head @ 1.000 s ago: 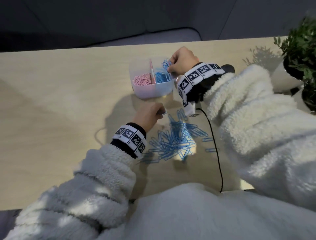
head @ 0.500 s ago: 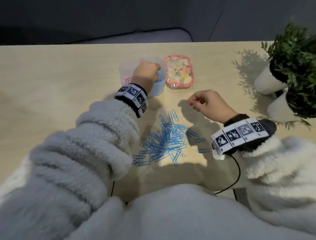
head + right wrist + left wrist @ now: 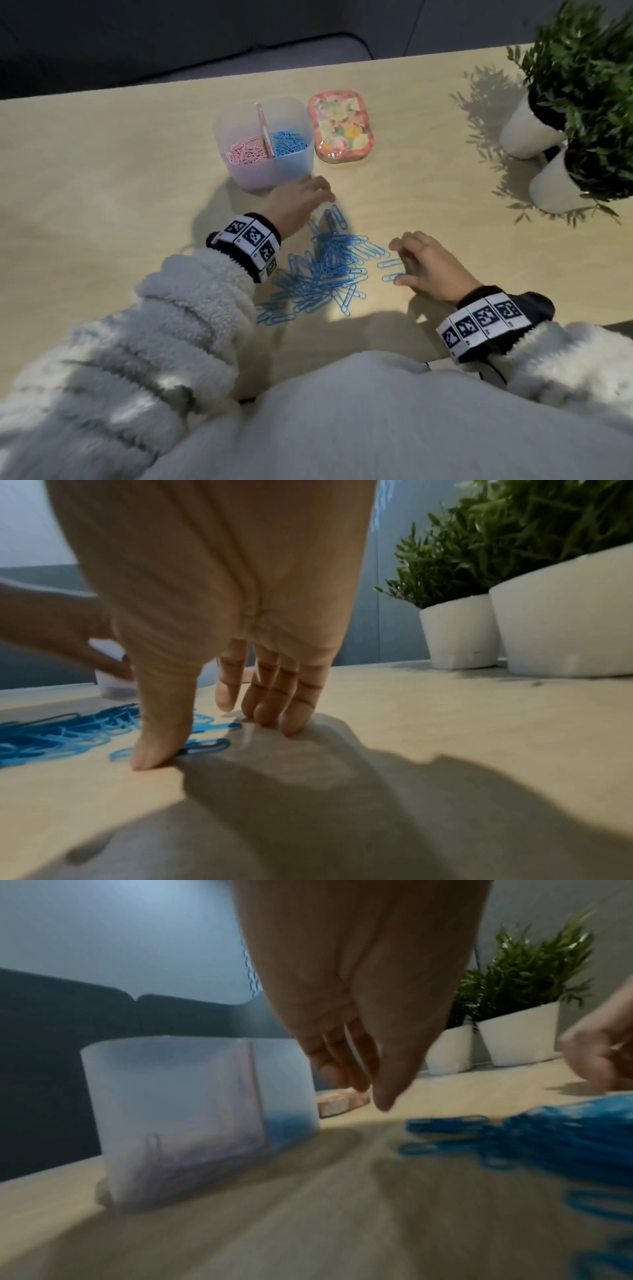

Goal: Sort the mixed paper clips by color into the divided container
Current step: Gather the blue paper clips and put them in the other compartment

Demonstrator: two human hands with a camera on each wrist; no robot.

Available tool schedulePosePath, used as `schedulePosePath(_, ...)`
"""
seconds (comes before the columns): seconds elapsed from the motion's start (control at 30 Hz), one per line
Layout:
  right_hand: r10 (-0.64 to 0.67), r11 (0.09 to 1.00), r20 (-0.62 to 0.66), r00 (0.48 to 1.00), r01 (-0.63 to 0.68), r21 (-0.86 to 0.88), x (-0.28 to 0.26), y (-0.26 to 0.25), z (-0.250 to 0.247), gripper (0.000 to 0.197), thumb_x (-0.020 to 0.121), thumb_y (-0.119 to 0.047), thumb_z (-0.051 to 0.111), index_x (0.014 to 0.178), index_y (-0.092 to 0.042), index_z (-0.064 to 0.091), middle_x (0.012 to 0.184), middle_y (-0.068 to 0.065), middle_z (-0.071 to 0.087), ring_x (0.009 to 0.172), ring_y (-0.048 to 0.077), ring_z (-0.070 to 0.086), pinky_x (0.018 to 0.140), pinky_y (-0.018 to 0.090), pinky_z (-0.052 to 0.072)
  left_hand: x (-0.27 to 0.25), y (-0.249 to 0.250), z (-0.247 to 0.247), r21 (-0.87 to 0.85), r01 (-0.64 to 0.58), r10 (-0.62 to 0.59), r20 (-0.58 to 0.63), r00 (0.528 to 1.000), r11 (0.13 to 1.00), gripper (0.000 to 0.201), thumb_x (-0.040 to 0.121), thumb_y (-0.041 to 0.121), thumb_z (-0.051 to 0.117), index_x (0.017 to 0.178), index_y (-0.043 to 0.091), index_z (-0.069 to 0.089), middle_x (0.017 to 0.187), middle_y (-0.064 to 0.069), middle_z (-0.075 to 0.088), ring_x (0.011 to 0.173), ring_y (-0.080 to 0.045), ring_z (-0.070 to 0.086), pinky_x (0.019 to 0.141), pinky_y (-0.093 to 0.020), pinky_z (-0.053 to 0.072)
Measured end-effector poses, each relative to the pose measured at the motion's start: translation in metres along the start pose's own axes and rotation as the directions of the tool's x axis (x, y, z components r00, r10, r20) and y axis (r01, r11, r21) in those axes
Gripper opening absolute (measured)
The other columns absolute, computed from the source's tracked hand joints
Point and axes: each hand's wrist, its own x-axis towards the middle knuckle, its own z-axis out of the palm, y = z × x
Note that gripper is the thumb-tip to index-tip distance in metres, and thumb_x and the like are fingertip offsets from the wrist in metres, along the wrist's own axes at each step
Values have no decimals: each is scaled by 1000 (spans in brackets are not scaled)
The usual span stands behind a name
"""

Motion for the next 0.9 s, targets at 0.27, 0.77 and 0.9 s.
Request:
schedulePosePath(0.27, -66, 997, -55, 996, 68, 41, 47, -31, 6, 52, 68, -24, 78, 117, -14, 60, 101, 13, 57, 98, 29, 51, 86, 31, 36, -6, 25, 13, 125, -109, 68, 290, 955, 986, 58, 71, -6, 59, 127, 8, 50, 134, -16, 52, 102, -37, 59, 93, -37, 47)
schedulePosePath(0.77, -191, 961, -98, 977, 165, -222, 52, -52, 9, 13, 89, -11, 50, 92, -2, 59, 96, 19, 59, 95, 36, 53, 73, 44, 46, -12, 34, 15, -38, 169, -160, 183, 970, 985, 13, 85, 7, 56, 95, -2, 58, 102, -22, 56, 91, -37, 55, 80, -44, 43)
schedulePosePath(0.9, -187, 971, -73, 980, 173, -166, 55, -45, 1, 11, 87, -6, 51, 88, 1, 60, 90, 21, 61, 88, 37, 55, 75, 38, 42, -15, 31, 14, -128, 311, -279, 220, 935, 942, 19, 88, 17, 55, 100, 2, 57, 107, -19, 58, 100, -33, 53, 81, -40, 38)
